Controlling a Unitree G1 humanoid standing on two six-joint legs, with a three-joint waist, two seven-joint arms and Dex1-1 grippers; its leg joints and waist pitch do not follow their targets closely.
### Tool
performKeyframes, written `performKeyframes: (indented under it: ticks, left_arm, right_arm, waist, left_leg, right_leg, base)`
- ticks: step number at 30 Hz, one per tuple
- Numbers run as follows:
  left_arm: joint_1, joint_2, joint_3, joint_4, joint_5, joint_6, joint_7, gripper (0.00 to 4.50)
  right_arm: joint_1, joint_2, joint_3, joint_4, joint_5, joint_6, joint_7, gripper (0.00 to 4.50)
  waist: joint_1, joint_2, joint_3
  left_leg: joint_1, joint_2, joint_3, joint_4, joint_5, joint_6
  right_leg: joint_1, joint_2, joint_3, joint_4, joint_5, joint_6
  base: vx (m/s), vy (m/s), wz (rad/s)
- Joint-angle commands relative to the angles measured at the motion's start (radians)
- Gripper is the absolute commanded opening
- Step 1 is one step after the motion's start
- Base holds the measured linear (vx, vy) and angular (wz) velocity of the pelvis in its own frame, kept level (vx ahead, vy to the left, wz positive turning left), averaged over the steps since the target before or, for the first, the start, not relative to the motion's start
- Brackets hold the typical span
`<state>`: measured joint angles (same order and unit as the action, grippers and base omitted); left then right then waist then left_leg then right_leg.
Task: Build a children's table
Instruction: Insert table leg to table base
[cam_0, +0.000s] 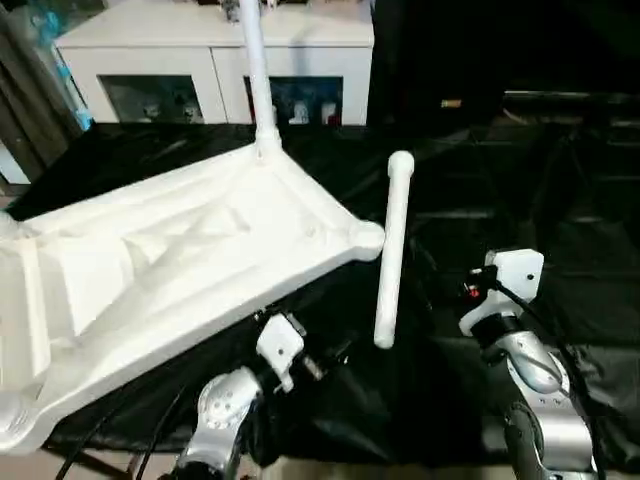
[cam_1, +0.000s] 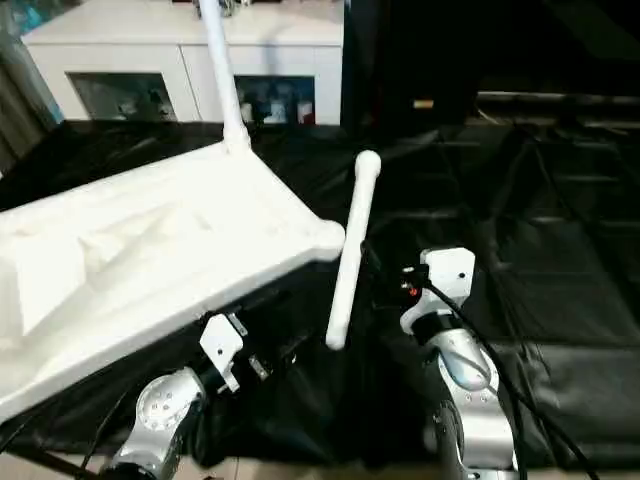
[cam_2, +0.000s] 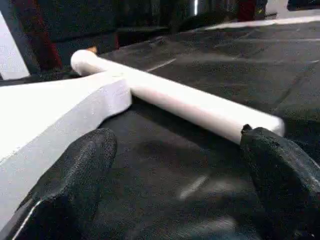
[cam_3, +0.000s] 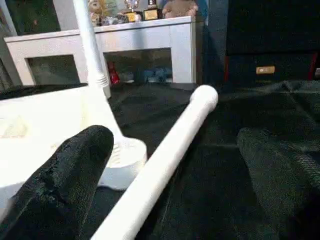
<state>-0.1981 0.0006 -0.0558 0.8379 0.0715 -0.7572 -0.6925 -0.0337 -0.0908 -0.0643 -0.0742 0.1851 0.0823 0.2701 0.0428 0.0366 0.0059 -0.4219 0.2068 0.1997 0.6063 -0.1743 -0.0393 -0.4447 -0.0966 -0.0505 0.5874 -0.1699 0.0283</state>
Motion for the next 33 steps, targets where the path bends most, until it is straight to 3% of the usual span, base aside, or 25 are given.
performKeyframes:
  ticks: [1,2,3,4,5,6,7,8,9,10,11,12,13,15,19,21,26,33]
  left_arm:
    - [-0.117,0.059,0.197,-0.536,-0.160,0.559,0.297,4.47]
    - [-0.117,0.059,0.197,-0.536,-0.160,0.559,0.297,4.47]
    - [-0.116,0.059,0.197,-0.538,-0.160,0.560,0.297,4.47]
    - [-0.114,0.059,0.197,-0.540,-0.160,0.561,0.296,4.47]
    - [-0.114,0.059,0.197,-0.541,-0.160,0.562,0.295,4.47]
    - [-0.114,0.058,0.198,-0.542,-0.159,0.563,0.294,4.47]
    - [-0.114,0.057,0.199,-0.542,-0.159,0.563,0.293,4.47]
    - [-0.114,0.057,0.199,-0.542,-0.159,0.563,0.293,4.47]
    - [-0.115,0.058,0.199,-0.539,-0.159,0.563,0.291,4.47]
    - [-0.117,0.059,0.199,-0.537,-0.159,0.562,0.290,4.47]
    - [-0.117,0.059,0.199,-0.536,-0.159,0.561,0.290,4.47]
    - [-0.119,0.059,0.199,-0.533,-0.160,0.560,0.290,4.47]
    - [-0.120,0.059,0.199,-0.532,-0.161,0.559,0.289,4.47]
    - [-0.123,0.060,0.198,-0.528,-0.163,0.558,0.288,4.47]
    - [-0.124,0.063,0.197,-0.528,-0.166,0.560,0.287,4.47]
    - [-0.120,0.061,0.198,-0.532,-0.167,0.557,0.287,4.47]
    - [-0.114,0.060,0.200,-0.537,-0.166,0.555,0.288,4.47]
    - [-0.113,0.060,0.199,-0.537,-0.165,0.550,0.286,4.47]
  right_arm:
    - [-0.009,0.000,0.006,0.001,0.001,0.009,0.000,4.50]
    - [-0.009,0.000,0.007,0.001,0.001,0.009,0.000,4.50]
    - [-0.009,0.000,0.007,0.002,0.001,0.009,0.000,4.50]
    - [-0.010,0.000,0.008,0.004,0.001,0.008,0.000,4.50]
    - [-0.010,0.000,0.008,0.004,0.001,0.008,-0.001,4.50]
    - [-0.009,-0.001,0.008,0.003,0.001,0.008,-0.002,4.50]
    - [-0.008,-0.001,0.007,0.003,0.002,0.008,-0.003,4.50]
    - [-0.008,-0.001,0.007,0.003,0.002,0.008,-0.003,4.50]
    - [-0.006,-0.001,0.007,0.003,0.002,0.008,-0.005,4.50]
    - [-0.006,-0.001,0.006,0.003,0.002,0.008,-0.006,4.50]
    - [-0.005,-0.001,0.006,0.003,0.002,0.008,-0.006,4.50]
    - [-0.005,-0.002,0.006,0.002,0.002,0.009,-0.007,4.50]
    - [-0.005,-0.002,0.006,0.002,0.002,0.009,-0.008,4.50]
    - [-0.005,-0.003,0.005,0.001,0.003,0.010,-0.009,4.50]
    - [-0.007,-0.002,0.004,0.006,0.006,0.009,-0.014,4.50]
    - [-0.009,0.000,0.007,0.010,0.006,0.009,-0.013,4.50]
    - [-0.013,0.000,0.010,0.013,0.007,0.011,-0.011,4.50]
    - [-0.010,-0.002,0.011,0.013,0.009,0.012,-0.011,4.50]
  waist:
    - [-0.031,-0.003,0.003]
    - [-0.049,-0.003,0.016]
    - [-0.052,0.025,0.033]
    - [0.002,0.038,0.029]
    - [0.014,0.032,0.033]
    - [0.025,-0.006,0.000]
    - [0.012,-0.038,0.012]
    - [0.011,-0.066,0.008]
    - [0.034,-0.045,0.006]
    - [0.036,-0.026,-0.009]
    - [0.024,-0.024,-0.007]
    - [0.019,-0.011,-0.013]
    - [0.010,-0.012,-0.014]
    - [0.008,-0.007,-0.014]
    - [0.009,-0.012,-0.018]
    - [0.010,-0.014,-0.016]
    - [0.014,-0.017,-0.012]
    - [0.016,-0.015,-0.014]
  left_leg:
    - [0.098,0.004,-0.030,-0.062,-0.662,-0.003]
    - [0.105,0.007,-0.041,-0.074,-0.738,-0.026]
    - [0.055,0.040,-0.061,-0.157,-0.882,-0.052]
    - [-0.052,0.038,-0.019,-0.242,-1.030,-0.120]
    - [-0.041,0.039,-0.007,-0.264,-1.052,-0.099]
    - [0.036,0.040,-0.006,-0.216,-0.827,-0.094]
    - [0.141,-0.005,-0.048,0.037,-0.477,-0.065]
    - [0.091,-0.024,-0.062,0.049,-0.245,-0.009]
    - [0.002,-0.007,-0.081,-0.036,-0.039,-0.001]
    - [0.049,0.015,-0.069,-0.083,-0.094,-0.010]
    - [0.060,0.025,-0.068,-0.094,-0.191,-0.009]
    - [0.066,0.029,-0.068,-0.100,-0.280,-0.018]
    - [0.059,0.024,-0.064,-0.101,-0.288,-0.005]
    - [0.051,0.021,-0.063,-0.104,-0.271,0.016]
    - [0.050,0.021,-0.058,-0.097,-0.225,0.047]
    - [0.050,0.020,-0.055,-0.097,-0.225,0.056]
    - [0.052,0.021,-0.050,-0.101,-0.248,0.048]
    - [0.056,0.023,-0.047,-0.100,-0.240,0.045]
  right_leg:
    - [-0.010,-0.015,-0.052,-0.164,-0.846,0.008]
    - [0.000,-0.004,-0.083,-0.185,-0.849,0.045]
    - [0.088,0.015,-0.121,-0.124,-0.707,0.040]
    - [0.192,0.015,-0.101,0.090,-0.278,-0.057]
    - [0.177,0.024,-0.082,0.118,-0.237,-0.050]
    - [0.148,-0.023,0.015,0.088,-0.476,-0.021]
    - [0.002,-0.185,0.056,-0.152,-0.998,-0.042]
    - [0.046,-0.173,0.077,-0.158,-1.023,-0.035]
    - [0.153,-0.133,0.038,-0.101,-0.786,-0.038]
    - [0.110,-0.057,0.019,-0.066,-0.459,-0.068]
    - [0.101,-0.042,0.020,-0.053,-0.392,-0.086]
    - [0.104,-0.047,0.032,-0.046,-0.286,-0.131]
    - [0.112,-0.044,0.033,-0.046,-0.201,-0.154]
    - [0.118,-0.049,0.030,-0.048,-0.164,-0.153]
    - [0.121,-0.053,0.032,-0.046,-0.081,-0.151]
    - [0.120,-0.054,0.033,-0.047,-0.085,-0.143]
    - [0.116,-0.055,0.039,-0.056,-0.176,-0.122]
    - [0.112,-0.053,0.043,-0.054,-0.135,-0.120]
  base:
    - [-0.121,0.043,-0.13]
    - [-0.121,0.043,-0.13]
    - [-0.062,0.072,-0.17]
    - [-0.068,0.074,-0.11]
    - [-0.068,0.074,-0.11]
    - [-0.061,-0.037,0.02]
    - [0.015,-0.097,-0.06]
    - [0.015,-0.097,-0.06]
    - [0.092,-0.006,-0.34]
    - [0.000,0.000,0.00]
    - [0.000,0.000,0.00]
    - [-0.014,0.017,0.18]
    - [0.000,0.000,0.00]
    - [0.000,0.000,0.00]
    - [0.000,0.000,0.00]
    - [0.000,0.000,0.00]
    - [0.000,0.000,0.00]
    - [0.000,0.000,0.00]
